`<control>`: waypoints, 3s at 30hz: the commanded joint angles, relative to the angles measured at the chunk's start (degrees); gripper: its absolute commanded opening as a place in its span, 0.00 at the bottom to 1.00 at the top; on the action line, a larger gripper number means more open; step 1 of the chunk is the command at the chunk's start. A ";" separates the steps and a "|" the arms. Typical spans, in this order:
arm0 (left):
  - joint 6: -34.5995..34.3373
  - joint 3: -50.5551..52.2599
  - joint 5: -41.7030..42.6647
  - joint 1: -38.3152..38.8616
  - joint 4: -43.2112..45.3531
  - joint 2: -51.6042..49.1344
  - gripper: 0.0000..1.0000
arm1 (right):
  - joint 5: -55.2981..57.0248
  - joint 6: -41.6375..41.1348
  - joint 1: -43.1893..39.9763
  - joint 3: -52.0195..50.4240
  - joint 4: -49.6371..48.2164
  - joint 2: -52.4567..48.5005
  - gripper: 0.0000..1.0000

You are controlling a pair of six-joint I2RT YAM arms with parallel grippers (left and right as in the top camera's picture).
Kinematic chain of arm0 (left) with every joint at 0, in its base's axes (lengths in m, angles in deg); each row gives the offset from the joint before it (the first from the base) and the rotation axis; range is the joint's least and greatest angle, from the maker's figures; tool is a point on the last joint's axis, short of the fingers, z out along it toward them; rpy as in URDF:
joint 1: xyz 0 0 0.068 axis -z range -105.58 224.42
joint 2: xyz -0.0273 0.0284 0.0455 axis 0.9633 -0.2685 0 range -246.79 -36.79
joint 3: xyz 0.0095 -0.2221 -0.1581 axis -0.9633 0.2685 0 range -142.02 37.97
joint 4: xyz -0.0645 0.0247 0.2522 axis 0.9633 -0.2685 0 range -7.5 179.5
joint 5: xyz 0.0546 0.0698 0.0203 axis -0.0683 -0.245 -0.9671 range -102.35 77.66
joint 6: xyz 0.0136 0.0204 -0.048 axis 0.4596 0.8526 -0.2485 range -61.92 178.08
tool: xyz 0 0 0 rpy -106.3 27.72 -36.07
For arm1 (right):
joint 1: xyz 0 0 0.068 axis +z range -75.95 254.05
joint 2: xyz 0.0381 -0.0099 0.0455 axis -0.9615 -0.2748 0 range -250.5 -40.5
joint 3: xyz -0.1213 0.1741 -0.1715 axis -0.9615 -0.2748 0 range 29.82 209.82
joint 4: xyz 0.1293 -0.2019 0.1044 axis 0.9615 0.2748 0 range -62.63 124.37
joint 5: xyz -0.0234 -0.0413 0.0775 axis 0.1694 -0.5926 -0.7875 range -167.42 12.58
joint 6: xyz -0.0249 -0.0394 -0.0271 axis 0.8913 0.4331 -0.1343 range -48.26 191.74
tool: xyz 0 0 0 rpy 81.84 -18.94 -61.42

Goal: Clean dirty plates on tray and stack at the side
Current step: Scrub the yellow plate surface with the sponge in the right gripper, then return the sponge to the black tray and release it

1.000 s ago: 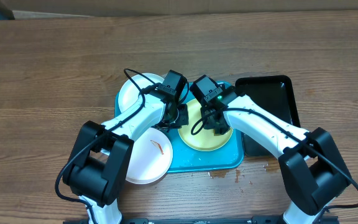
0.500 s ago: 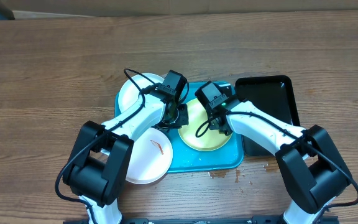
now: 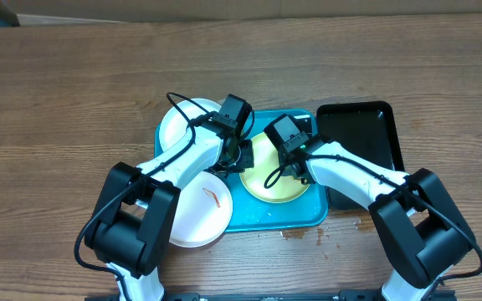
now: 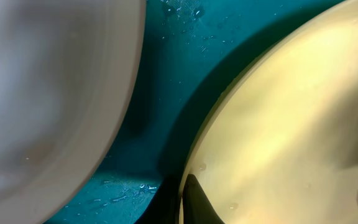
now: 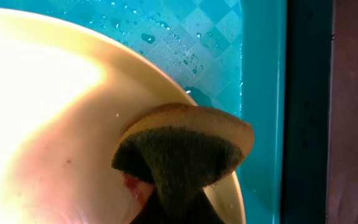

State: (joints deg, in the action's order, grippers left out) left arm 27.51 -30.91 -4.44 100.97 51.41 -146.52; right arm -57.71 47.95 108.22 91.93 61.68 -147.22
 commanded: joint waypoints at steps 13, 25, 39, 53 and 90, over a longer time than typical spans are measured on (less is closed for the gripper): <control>-1.38 0.17 -1.49 0.11 -0.39 -0.52 0.04 | -21.97 18.49 -3.04 -2.89 -3.23 -0.15 0.04; -1.36 0.17 -1.51 0.11 -0.42 -0.52 0.04 | -36.28 25.40 -4.37 5.09 7.39 -0.13 0.04; -1.16 0.17 -1.49 0.11 -0.44 -0.52 0.08 | -30.14 25.11 -22.43 25.24 29.73 -0.13 0.04; -1.16 0.17 -1.49 0.11 -0.22 -0.52 0.19 | -29.97 22.67 -33.29 6.84 12.07 -0.15 0.11; -0.72 0.17 -3.85 0.13 -1.07 -0.52 0.21 | -26.16 18.86 -36.46 26.03 20.06 -0.13 1.00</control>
State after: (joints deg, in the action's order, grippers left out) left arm 26.51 -30.93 -6.56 100.97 50.71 -146.54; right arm -84.44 67.23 71.79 117.06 82.07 -148.09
